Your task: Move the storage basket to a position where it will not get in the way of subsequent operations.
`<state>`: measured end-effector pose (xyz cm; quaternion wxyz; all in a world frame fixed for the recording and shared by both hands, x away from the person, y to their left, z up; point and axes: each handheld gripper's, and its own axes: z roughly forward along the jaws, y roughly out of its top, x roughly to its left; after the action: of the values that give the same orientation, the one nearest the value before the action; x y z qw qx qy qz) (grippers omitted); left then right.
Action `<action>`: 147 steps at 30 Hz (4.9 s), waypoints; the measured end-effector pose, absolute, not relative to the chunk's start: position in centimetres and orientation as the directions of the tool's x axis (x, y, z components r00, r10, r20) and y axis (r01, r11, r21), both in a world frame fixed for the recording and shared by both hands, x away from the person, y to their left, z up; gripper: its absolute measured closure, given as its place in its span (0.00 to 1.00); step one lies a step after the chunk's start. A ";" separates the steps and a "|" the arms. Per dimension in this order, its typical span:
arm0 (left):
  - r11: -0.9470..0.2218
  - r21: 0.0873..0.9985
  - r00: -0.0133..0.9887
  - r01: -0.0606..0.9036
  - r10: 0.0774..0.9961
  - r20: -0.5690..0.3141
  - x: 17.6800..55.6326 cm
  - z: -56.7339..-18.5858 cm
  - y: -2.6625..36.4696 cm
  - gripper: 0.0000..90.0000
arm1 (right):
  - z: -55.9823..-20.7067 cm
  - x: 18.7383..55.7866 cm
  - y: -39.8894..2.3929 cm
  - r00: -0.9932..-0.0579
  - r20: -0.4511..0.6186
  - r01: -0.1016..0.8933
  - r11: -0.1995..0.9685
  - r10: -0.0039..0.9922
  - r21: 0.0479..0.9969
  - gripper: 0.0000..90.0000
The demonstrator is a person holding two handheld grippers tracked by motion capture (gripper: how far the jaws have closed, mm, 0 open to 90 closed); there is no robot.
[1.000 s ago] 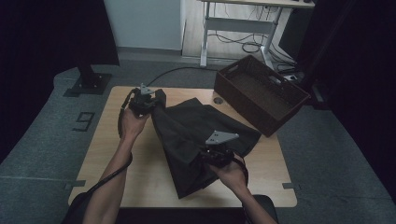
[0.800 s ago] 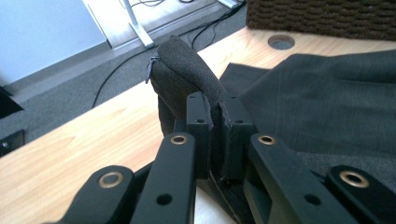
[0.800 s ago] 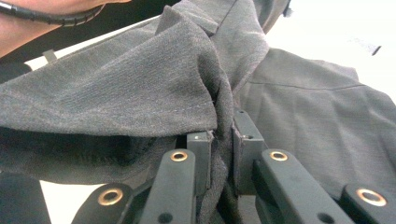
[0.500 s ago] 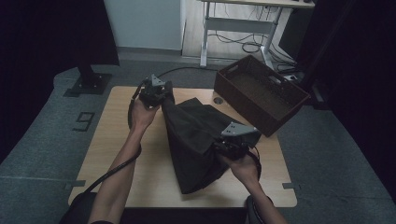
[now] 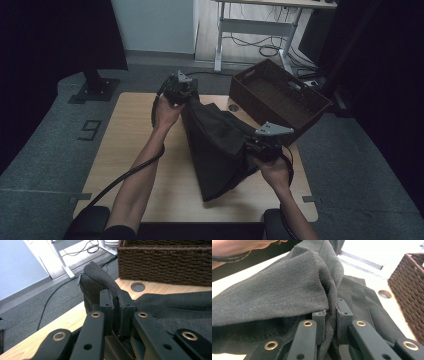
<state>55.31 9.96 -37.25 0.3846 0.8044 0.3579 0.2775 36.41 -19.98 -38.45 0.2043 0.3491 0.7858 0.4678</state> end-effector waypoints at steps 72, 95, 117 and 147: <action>-0.466 0.747 0.684 0.474 0.729 0.020 49.8 -47.8 7.3 0.03 | -49.5 40.5 -31.9 -0.455 0.074 0.670 0.287 0.887 0.685 0.57; -0.546 0.697 0.731 0.465 0.681 0.046 44.8 -54.0 4.8 0.18 | -54.1 44.4 -31.1 -0.396 0.067 0.681 0.244 0.916 0.690 0.89; -0.477 0.693 0.670 0.541 0.743 -0.012 43.9 -54.4 10.7 0.16 | -54.3 41.4 -26.5 -0.490 0.069 0.640 0.304 0.869 0.705 0.90; -0.384 0.700 0.577 0.602 0.815 -0.050 40.2 -54.6 20.4 0.16 | -54.7 38.7 -19.0 -0.676 0.103 0.542 0.398 0.729 0.740 0.84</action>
<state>40.16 20.41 -54.63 0.3470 0.8175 0.4334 0.1533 38.69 -18.99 -54.71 0.1197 0.3840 0.8275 0.3917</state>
